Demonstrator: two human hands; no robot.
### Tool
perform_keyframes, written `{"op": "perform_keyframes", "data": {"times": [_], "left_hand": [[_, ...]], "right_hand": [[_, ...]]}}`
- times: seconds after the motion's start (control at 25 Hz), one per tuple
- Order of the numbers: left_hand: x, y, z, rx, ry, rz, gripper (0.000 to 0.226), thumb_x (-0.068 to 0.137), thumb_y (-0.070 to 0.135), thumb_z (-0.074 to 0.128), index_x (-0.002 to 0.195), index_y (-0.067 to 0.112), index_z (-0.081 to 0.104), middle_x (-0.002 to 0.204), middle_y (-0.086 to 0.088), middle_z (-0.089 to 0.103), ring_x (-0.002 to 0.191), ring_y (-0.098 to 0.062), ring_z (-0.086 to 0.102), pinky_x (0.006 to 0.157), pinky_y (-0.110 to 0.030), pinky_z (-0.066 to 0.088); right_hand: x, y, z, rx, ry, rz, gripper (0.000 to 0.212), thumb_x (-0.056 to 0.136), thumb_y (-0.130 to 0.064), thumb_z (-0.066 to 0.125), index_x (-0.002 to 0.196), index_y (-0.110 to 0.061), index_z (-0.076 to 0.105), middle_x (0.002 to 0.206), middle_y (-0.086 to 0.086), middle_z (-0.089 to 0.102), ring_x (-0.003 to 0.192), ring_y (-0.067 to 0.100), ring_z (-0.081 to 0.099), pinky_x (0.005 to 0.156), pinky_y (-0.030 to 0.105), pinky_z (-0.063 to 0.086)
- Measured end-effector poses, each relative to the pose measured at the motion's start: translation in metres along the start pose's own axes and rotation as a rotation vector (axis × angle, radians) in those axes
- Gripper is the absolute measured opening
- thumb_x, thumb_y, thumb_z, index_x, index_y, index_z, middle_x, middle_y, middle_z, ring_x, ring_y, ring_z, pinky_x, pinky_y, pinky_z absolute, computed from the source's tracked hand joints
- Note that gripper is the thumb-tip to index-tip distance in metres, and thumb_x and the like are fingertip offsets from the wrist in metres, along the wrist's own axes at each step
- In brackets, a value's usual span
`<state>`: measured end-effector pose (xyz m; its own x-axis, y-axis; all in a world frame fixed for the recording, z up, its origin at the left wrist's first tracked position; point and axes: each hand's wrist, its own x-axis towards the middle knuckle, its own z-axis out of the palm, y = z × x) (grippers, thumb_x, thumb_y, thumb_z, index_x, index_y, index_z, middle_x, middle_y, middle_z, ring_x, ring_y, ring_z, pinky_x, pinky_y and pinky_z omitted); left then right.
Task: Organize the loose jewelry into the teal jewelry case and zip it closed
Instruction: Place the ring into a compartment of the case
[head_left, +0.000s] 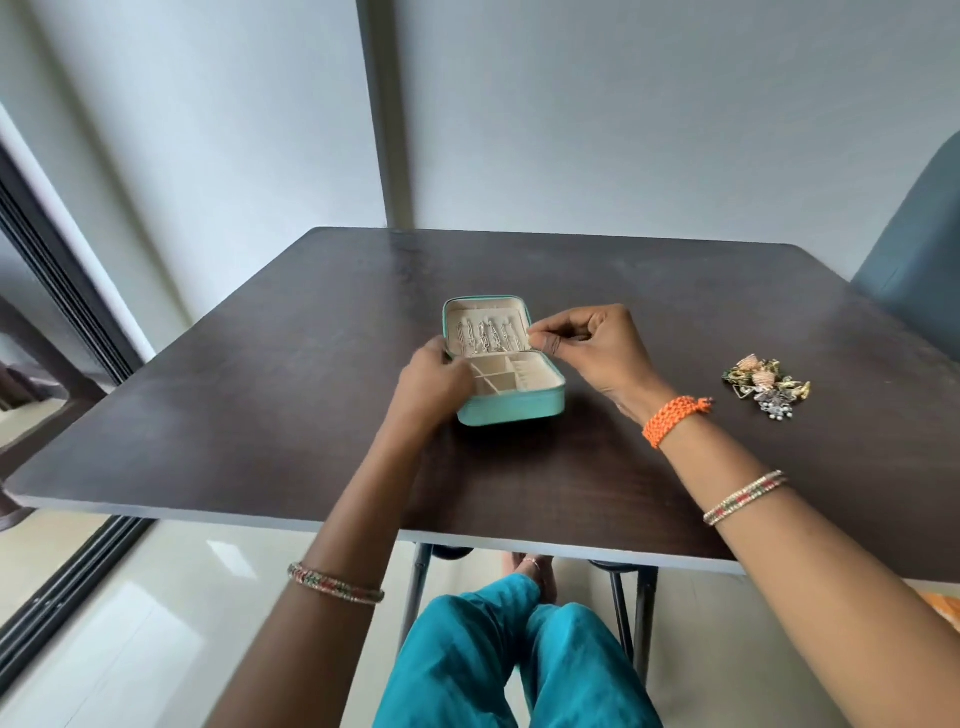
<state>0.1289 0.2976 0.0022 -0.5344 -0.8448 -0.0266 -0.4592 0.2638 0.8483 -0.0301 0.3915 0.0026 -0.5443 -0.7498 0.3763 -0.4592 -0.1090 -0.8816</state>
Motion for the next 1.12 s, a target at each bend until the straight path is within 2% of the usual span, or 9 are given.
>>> {"op": "perform_keyframes", "data": {"times": [0.12,0.28,0.52,0.68,0.8,0.84,1.0,1.04,1.12], "left_hand": [[-0.004,-0.015,0.015,0.187,0.022,0.080,0.052,0.093,0.017,0.035,0.145,0.016,0.033,0.130,-0.017,0.057,0.120,-0.039,0.049,0.105,-0.044,0.035],[-0.006,-0.020,0.017,0.187,0.092,0.183,0.067,0.079,0.029,0.023,0.143,0.016,0.037,0.122,-0.018,0.062,0.113,-0.041,0.051,0.101,-0.045,0.037],[-0.005,-0.020,0.017,0.147,0.062,0.161,0.048,0.099,0.018,0.035,0.147,0.019,0.031,0.138,-0.012,0.053,0.129,-0.030,0.044,0.112,-0.040,0.026],[-0.005,-0.024,0.018,0.007,0.170,0.182,0.034,0.094,0.025,0.050,0.127,0.016,0.045,0.127,-0.002,0.058,0.119,-0.027,0.051,0.097,-0.035,0.040],[-0.008,-0.026,0.017,0.060,0.264,0.286,0.026,0.085,0.034,0.064,0.101,0.015,0.054,0.113,-0.001,0.052,0.114,-0.022,0.044,0.088,-0.025,0.032],[-0.008,-0.026,0.017,0.089,0.251,0.293,0.026,0.083,0.037,0.067,0.096,0.016,0.058,0.113,-0.001,0.051,0.117,-0.021,0.039,0.089,-0.024,0.030],[-0.009,-0.029,0.013,0.133,0.179,0.278,0.017,0.078,0.043,0.070,0.086,0.029,0.065,0.123,0.005,0.052,0.129,-0.018,0.030,0.101,-0.033,0.023],[-0.009,-0.030,0.011,0.141,0.162,0.278,0.017,0.077,0.044,0.070,0.087,0.031,0.064,0.125,0.007,0.051,0.131,-0.017,0.028,0.104,-0.036,0.020],[-0.010,-0.032,0.009,0.167,0.117,0.279,0.023,0.075,0.047,0.071,0.092,0.035,0.061,0.129,0.008,0.049,0.133,-0.015,0.024,0.107,-0.038,0.015]], "right_hand": [[-0.003,0.007,0.003,-0.079,0.002,-0.042,0.016,0.072,-0.006,0.079,0.087,-0.007,0.074,0.085,0.007,0.073,0.072,-0.001,0.067,0.071,0.012,0.050],[-0.005,0.010,0.001,-0.175,0.008,-0.074,0.016,0.070,-0.011,0.081,0.085,-0.007,0.076,0.082,-0.001,0.073,0.073,-0.002,0.067,0.073,0.013,0.051],[-0.006,0.013,0.004,-0.207,0.023,-0.077,0.017,0.069,-0.013,0.083,0.084,-0.010,0.077,0.080,-0.002,0.073,0.076,0.005,0.070,0.076,0.024,0.057],[-0.008,0.012,0.002,-0.245,0.013,-0.083,0.017,0.069,-0.016,0.083,0.084,-0.010,0.077,0.078,-0.005,0.073,0.076,-0.001,0.068,0.073,0.017,0.054],[-0.012,0.011,0.001,-0.331,0.001,-0.092,0.014,0.070,-0.020,0.082,0.083,-0.015,0.078,0.075,-0.014,0.070,0.076,-0.016,0.058,0.070,0.004,0.042],[-0.013,0.011,0.001,-0.352,0.001,-0.102,0.013,0.071,-0.021,0.082,0.082,-0.018,0.078,0.077,-0.012,0.072,0.077,-0.014,0.058,0.072,0.005,0.042],[-0.016,0.012,0.000,-0.432,0.000,-0.132,0.008,0.073,-0.025,0.079,0.079,-0.028,0.076,0.084,-0.014,0.070,0.094,0.009,0.055,0.085,0.031,0.042],[-0.017,0.012,-0.001,-0.437,0.000,-0.120,0.008,0.073,-0.024,0.078,0.080,-0.028,0.076,0.086,-0.013,0.067,0.095,0.010,0.052,0.085,0.029,0.040],[-0.019,0.011,-0.004,-0.408,-0.005,-0.093,0.009,0.075,-0.021,0.077,0.082,-0.027,0.076,0.088,-0.011,0.065,0.091,-0.001,0.049,0.083,0.016,0.036]]}}
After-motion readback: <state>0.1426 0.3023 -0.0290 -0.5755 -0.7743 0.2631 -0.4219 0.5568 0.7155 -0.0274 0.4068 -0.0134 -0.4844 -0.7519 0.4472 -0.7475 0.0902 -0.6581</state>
